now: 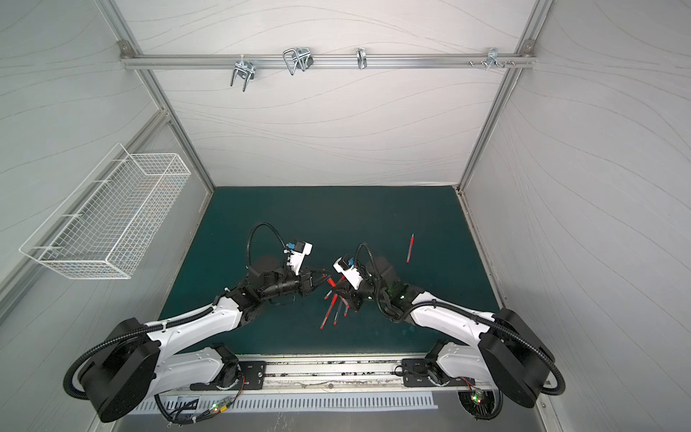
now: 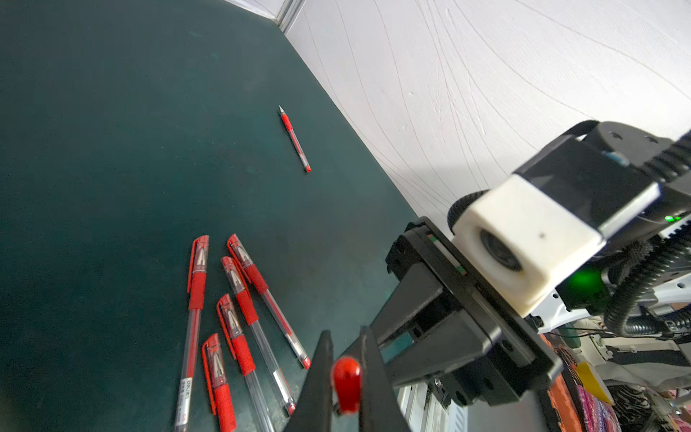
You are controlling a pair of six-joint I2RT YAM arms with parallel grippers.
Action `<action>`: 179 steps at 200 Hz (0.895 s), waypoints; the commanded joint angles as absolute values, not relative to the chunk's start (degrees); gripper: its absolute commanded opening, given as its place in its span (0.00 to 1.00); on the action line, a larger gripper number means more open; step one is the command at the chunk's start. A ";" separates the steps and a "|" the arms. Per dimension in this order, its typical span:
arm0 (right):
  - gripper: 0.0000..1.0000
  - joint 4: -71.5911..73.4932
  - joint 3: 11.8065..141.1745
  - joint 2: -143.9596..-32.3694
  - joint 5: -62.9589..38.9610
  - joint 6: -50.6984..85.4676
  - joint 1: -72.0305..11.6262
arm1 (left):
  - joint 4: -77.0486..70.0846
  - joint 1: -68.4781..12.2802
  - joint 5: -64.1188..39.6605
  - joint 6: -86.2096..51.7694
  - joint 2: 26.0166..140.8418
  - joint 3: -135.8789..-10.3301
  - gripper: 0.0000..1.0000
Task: Remove pen caps from pens
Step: Open the pen cap on the pen.
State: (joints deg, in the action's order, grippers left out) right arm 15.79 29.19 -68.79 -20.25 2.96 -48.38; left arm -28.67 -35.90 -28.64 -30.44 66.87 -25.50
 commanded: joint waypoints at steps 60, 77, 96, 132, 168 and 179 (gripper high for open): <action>0.00 11.51 35.60 -75.00 33.23 -2.39 -68.45 | -26.15 -27.93 -18.02 -38.30 59.70 -24.83 0.00; 0.00 11.78 36.14 -75.76 29.73 -1.88 -69.03 | -25.97 -27.40 -18.03 -37.99 58.74 -24.46 0.00; 0.00 10.34 35.46 -73.89 11.80 -0.18 -63.95 | -26.74 -27.27 -19.22 -37.32 58.21 -24.11 0.00; 0.00 12.15 31.87 -70.03 -25.44 2.87 -49.95 | -28.52 -26.99 -20.57 -36.14 57.05 -23.12 0.00; 0.00 13.18 30.67 -69.09 -32.56 5.70 -43.85 | -29.27 -25.80 -20.46 -38.07 56.40 -22.29 0.00; 0.00 11.20 31.02 -68.45 -27.07 4.61 -45.08 | -29.77 -25.62 -20.85 -38.73 56.73 -22.23 0.00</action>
State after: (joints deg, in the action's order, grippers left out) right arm 19.20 33.04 -71.02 -26.61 3.27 -46.28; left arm -26.81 -29.61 -29.52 -38.46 57.54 -22.72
